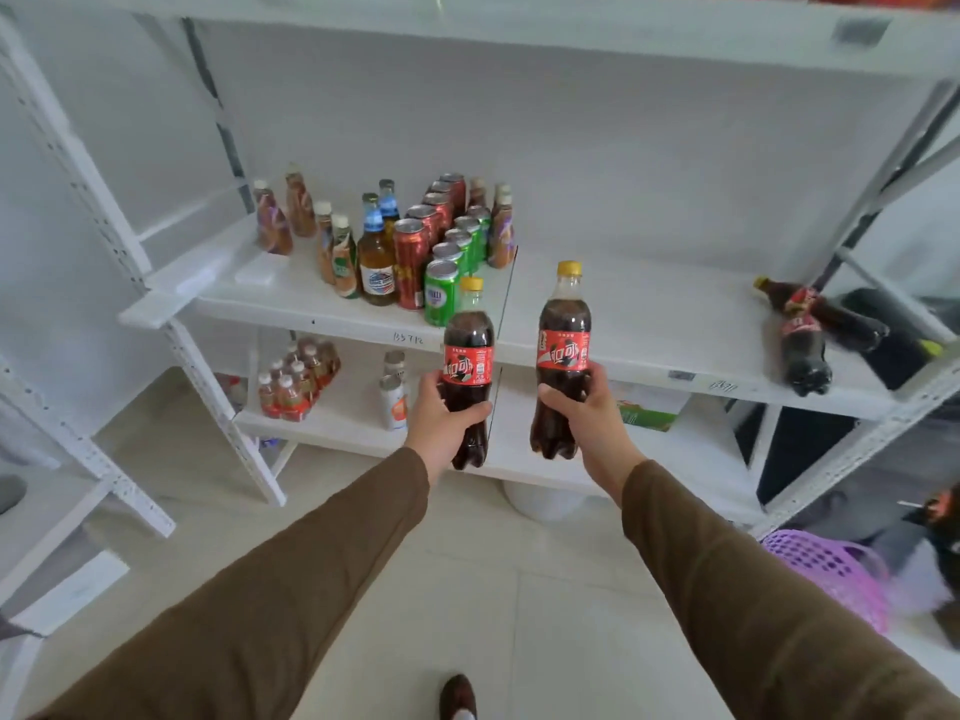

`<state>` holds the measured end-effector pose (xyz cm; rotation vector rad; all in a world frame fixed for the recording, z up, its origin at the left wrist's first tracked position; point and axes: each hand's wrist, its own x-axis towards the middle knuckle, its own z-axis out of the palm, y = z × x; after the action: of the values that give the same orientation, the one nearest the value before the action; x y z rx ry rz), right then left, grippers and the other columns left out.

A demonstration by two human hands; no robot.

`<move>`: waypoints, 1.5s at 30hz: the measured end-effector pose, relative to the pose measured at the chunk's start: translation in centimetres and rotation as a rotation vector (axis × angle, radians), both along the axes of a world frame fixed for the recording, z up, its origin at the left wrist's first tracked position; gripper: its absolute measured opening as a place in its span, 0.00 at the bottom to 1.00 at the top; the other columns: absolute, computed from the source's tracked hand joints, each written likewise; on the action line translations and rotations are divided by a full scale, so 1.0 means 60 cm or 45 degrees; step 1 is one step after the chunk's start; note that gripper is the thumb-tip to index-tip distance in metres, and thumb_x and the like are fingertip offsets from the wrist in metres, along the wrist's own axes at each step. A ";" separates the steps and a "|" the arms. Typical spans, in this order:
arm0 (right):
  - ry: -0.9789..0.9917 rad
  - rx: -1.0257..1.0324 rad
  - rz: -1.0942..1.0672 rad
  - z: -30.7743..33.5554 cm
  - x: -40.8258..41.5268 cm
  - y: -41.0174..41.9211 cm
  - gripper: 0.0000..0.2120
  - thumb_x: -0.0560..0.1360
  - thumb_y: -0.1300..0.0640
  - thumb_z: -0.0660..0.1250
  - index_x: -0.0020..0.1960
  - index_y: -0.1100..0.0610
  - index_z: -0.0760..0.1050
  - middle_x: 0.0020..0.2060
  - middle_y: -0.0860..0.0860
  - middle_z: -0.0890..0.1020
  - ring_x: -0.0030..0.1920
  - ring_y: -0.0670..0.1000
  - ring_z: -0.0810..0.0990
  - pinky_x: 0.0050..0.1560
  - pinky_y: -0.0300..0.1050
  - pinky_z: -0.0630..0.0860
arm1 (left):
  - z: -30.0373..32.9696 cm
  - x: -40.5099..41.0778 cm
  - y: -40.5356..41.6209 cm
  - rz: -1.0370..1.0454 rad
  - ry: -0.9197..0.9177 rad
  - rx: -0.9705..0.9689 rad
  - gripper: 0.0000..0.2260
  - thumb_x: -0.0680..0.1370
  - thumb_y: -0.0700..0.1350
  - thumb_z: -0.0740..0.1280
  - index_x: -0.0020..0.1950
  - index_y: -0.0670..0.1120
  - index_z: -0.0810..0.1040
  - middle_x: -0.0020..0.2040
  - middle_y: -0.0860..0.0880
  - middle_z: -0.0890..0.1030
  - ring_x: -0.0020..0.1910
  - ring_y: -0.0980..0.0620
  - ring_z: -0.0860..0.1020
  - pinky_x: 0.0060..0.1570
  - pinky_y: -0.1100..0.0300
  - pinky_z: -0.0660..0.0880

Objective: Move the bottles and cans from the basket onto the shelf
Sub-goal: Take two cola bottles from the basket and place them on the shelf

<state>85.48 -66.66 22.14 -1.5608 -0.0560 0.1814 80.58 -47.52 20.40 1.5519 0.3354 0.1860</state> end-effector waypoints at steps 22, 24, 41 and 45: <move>-0.203 -0.379 -0.033 0.003 0.636 -0.113 0.24 0.69 0.64 0.75 0.59 0.52 0.69 0.48 0.49 0.82 0.33 0.42 0.82 0.28 0.37 0.78 | 0.025 0.677 -0.093 -0.128 -0.053 0.283 0.29 0.67 0.41 0.80 0.63 0.51 0.70 0.58 0.51 0.80 0.59 0.48 0.78 0.64 0.47 0.73; -0.226 -0.400 0.007 -0.004 0.683 -0.115 0.25 0.69 0.64 0.76 0.60 0.52 0.69 0.50 0.50 0.82 0.40 0.45 0.83 0.34 0.42 0.80 | 0.022 0.716 -0.091 -0.098 -0.041 0.319 0.30 0.66 0.42 0.80 0.63 0.49 0.70 0.59 0.50 0.80 0.59 0.48 0.78 0.64 0.46 0.73; -0.254 -0.432 0.064 -0.027 0.876 -0.050 0.31 0.69 0.64 0.77 0.64 0.46 0.66 0.52 0.37 0.77 0.49 0.38 0.77 0.42 0.33 0.71 | 0.015 0.892 -0.067 -0.003 -0.032 0.482 0.32 0.68 0.41 0.79 0.67 0.48 0.68 0.62 0.46 0.80 0.62 0.44 0.78 0.65 0.43 0.73; -0.261 -0.471 0.053 -0.027 0.891 -0.043 0.29 0.70 0.65 0.76 0.62 0.47 0.66 0.50 0.37 0.77 0.48 0.39 0.77 0.45 0.36 0.71 | 0.015 0.900 -0.066 -0.016 -0.011 0.506 0.31 0.70 0.43 0.78 0.68 0.49 0.66 0.63 0.47 0.80 0.62 0.44 0.78 0.64 0.43 0.73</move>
<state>138.95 -69.23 20.51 -1.9447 -0.2268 0.0650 134.59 -51.51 21.29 1.9439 0.2933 0.2609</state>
